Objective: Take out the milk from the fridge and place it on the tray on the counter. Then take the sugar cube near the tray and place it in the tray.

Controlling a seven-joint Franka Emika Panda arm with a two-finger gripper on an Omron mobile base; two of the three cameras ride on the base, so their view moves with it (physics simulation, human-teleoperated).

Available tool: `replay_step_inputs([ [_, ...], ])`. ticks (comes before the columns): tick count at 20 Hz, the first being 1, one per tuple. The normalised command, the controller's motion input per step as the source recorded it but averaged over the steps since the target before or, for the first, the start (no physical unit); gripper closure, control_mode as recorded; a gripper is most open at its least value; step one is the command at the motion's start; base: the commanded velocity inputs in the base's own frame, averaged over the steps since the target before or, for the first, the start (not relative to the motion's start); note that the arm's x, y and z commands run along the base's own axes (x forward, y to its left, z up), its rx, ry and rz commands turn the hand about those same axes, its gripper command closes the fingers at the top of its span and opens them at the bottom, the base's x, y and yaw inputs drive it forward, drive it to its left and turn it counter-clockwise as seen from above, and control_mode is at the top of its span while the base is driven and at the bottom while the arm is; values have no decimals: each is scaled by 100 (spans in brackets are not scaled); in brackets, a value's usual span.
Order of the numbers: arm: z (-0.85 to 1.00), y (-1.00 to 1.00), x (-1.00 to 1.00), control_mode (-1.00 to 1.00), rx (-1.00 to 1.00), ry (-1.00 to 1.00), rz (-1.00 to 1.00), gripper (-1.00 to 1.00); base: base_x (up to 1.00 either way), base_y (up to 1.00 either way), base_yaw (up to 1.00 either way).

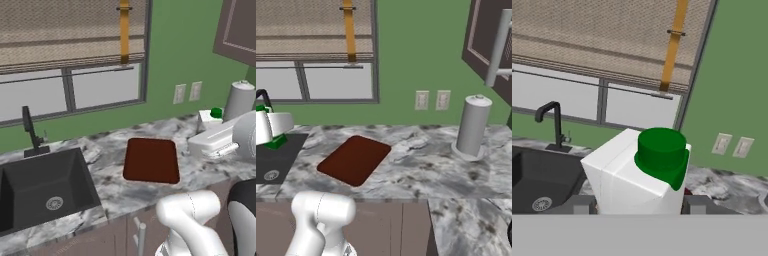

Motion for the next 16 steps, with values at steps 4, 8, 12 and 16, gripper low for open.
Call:
replay_step_inputs([
  [4,0,0,0,100,0,0,0,100,51,-11,12],
  [8,-43,0,66,-100,0,2,-3,100,0,0,0],
  [12,-46,5,55,-100,0,0,-29,100,0,0,0],
  [16,-38,14,52,-100,1,0,-46,100,0,0,0],
])
